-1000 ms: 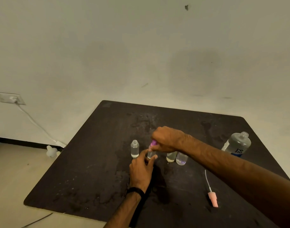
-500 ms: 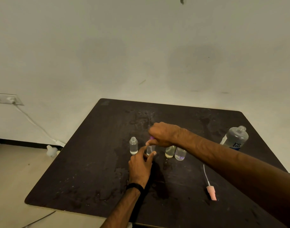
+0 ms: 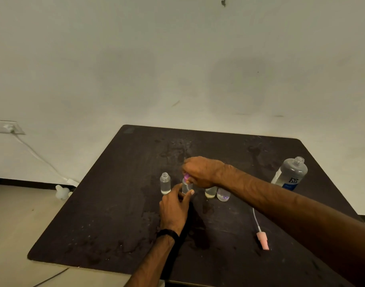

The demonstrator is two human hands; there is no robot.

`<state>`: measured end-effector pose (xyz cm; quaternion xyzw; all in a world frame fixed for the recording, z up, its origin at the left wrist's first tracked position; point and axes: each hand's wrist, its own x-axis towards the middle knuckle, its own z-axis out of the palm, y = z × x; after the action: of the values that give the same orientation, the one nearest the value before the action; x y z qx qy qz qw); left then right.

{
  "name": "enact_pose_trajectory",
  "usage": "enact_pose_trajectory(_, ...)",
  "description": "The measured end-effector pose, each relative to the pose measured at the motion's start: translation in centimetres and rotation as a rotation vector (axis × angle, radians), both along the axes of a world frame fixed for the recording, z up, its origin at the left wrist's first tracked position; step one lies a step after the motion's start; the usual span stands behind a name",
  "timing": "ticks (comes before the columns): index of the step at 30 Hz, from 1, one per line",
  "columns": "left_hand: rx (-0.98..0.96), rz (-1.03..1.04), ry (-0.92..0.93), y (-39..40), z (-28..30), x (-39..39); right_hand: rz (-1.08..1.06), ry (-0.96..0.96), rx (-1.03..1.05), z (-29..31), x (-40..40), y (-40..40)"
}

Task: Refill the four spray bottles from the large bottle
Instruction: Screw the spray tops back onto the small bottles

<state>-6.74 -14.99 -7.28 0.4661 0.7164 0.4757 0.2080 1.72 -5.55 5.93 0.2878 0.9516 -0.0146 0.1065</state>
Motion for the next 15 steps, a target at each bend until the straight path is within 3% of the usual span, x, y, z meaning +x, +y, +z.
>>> enact_pose_trajectory(10, -0.013, 0.0, 0.029, -0.3, 0.5, 0.0, -0.137, 0.119, -0.012, -1.2, 1.0, -0.9)
enact_pose_trajectory(15, -0.044, -0.01, 0.045, -0.4, 0.7, -0.2, -0.268, 0.472, 0.101, 0.3, 6.1, -3.3)
